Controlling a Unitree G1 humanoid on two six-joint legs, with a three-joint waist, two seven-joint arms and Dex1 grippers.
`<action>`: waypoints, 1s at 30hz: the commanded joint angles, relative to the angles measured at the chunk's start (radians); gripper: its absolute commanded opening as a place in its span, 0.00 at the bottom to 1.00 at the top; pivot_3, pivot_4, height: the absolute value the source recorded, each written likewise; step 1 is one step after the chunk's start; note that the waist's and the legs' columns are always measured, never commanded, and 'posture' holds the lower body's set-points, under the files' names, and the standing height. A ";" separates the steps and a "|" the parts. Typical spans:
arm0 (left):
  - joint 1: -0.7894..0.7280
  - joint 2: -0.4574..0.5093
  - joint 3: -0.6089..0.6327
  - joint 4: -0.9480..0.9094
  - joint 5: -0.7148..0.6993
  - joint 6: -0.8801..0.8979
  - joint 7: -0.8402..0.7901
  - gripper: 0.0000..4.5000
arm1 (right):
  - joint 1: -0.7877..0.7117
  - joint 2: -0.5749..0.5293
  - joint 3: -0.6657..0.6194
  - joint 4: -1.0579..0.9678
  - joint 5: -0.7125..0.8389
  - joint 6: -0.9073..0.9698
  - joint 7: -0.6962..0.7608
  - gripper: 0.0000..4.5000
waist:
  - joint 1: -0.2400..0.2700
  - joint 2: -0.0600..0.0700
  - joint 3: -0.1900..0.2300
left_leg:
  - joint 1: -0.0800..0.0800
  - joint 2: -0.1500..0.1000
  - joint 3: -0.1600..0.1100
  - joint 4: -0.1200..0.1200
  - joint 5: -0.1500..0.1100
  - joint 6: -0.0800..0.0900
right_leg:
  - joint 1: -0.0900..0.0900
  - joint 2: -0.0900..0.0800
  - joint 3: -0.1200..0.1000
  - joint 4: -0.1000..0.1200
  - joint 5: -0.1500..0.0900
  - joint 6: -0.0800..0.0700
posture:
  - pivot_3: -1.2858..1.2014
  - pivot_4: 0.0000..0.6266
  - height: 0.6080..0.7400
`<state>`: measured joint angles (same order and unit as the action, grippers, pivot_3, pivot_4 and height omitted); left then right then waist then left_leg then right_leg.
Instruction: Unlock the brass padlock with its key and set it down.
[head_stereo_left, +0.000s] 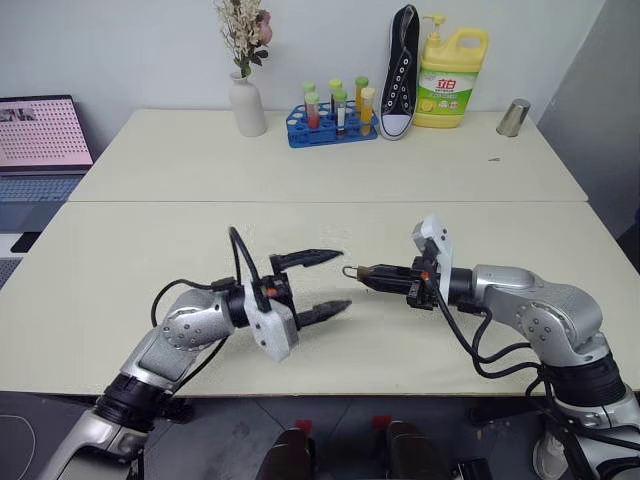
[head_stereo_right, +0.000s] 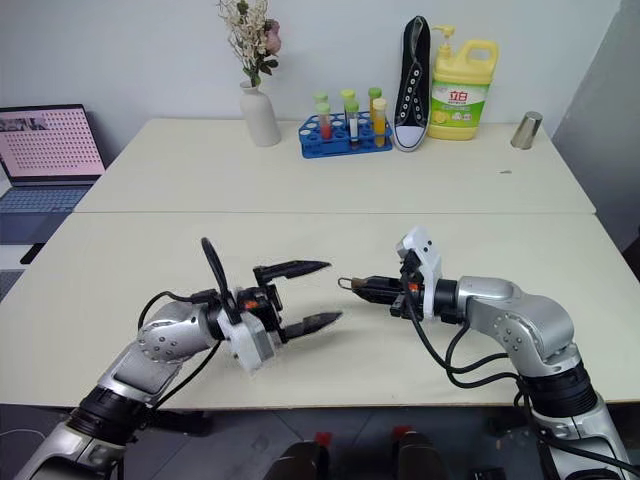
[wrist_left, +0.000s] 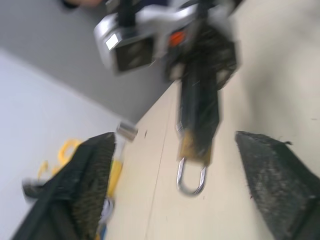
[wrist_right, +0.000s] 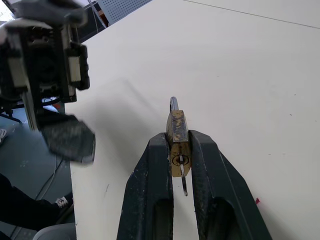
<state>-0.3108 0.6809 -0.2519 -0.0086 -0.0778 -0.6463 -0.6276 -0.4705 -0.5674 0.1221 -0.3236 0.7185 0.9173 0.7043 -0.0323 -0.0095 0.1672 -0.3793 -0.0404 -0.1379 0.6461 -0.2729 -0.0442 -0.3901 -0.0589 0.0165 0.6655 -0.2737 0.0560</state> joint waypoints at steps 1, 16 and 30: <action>-0.026 -0.023 0.069 -0.041 -0.157 0.218 -0.021 0.61 | -0.005 -0.016 -0.006 -0.020 -0.023 -0.045 0.045 0.03 | 0.000 0.000 0.000 | 0.000 0.000 0.000 0.000 0.000 0.000 | 0.000 0.000 0.000 0.000 0.000 0.000 | 0.52 0.24 1.00; -0.099 -0.123 0.056 -0.098 -0.418 0.848 -0.301 0.00 | 0.009 -0.015 0.004 -0.106 -0.021 -0.072 0.112 0.03 | -0.001 0.000 0.000 | 0.000 0.000 0.000 0.000 0.000 0.000 | 0.000 0.000 0.000 0.000 0.000 0.000 | 0.52 0.24 1.00; -0.048 -0.113 0.083 -0.221 -0.435 1.005 -0.398 0.00 | 0.012 -0.019 0.009 -0.091 -0.042 -0.089 0.116 0.03 | 0.000 0.000 0.000 | 0.000 0.000 0.000 0.000 0.000 0.000 | 0.000 0.000 0.000 -0.001 0.000 0.000 | 0.52 0.24 1.00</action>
<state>-0.3590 0.5653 -0.1886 -0.1829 -0.4926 0.3549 -1.0136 -0.4530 -0.5852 0.1443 -0.3902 0.6803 0.8499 0.8096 -0.0322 -0.0097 0.1673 -0.3794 -0.0400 -0.1376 0.6460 -0.2728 -0.0445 -0.3900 -0.0587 0.0168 0.6646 -0.2737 0.0559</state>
